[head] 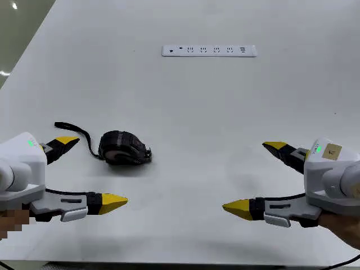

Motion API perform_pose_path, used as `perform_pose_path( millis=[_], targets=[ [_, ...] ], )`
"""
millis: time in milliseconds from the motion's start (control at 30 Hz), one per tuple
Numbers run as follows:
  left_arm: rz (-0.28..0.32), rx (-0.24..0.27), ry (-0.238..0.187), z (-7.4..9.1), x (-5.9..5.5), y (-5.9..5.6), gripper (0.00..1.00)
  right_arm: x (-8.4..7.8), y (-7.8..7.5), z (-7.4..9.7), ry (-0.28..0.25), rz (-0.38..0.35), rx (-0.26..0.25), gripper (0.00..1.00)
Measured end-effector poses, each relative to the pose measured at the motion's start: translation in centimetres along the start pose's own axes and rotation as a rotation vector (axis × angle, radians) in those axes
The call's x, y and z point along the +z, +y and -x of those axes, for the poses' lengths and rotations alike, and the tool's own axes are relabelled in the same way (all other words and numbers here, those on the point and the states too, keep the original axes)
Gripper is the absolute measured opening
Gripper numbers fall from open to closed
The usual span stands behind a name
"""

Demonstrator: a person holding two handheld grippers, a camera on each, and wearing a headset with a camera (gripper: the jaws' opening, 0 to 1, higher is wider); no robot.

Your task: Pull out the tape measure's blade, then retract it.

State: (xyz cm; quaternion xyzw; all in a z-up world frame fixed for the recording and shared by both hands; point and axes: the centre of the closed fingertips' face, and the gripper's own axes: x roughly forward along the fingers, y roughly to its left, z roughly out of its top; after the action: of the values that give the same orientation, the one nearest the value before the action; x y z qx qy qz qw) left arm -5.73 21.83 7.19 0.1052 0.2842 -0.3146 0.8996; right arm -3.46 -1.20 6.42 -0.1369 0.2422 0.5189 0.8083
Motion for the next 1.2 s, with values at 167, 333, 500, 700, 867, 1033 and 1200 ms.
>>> perform_pose_path(
  millis=[167,333,500,700,867,1033,1200],
  targets=[
    [-0.017,-0.013,0.012,-0.5,0.1,0.6,0.99,0.1,-0.4,-0.8,0.005,0.027,0.017,0.93],
    [-0.043,-0.031,0.033,-1.1,0.1,1.1,0.99,0.1,-0.6,-1.7,0.016,0.053,0.041,0.93],
    [-0.061,-0.048,0.048,-1.6,0.2,1.6,0.99,0.1,-0.9,-2.5,0.025,0.068,0.061,0.92],
    [-0.088,-0.072,0.073,-2.1,0.0,1.9,0.97,0.1,-1.2,-3.6,0.037,0.095,0.085,0.9],
    [-0.109,-0.092,0.093,-2.4,-0.2,2.3,0.95,0.3,-1.3,-4.4,0.043,0.117,0.107,0.88],
    [-0.121,-0.116,0.113,-2.7,-0.4,2.5,0.89,0.4,-1.3,-5.3,0.052,0.137,0.133,0.87],
    [-0.149,-0.144,0.129,-3.0,-0.4,2.7,0.8,0.7,-1.2,-6.3,0.059,0.164,0.155,0.84]
  ],
)
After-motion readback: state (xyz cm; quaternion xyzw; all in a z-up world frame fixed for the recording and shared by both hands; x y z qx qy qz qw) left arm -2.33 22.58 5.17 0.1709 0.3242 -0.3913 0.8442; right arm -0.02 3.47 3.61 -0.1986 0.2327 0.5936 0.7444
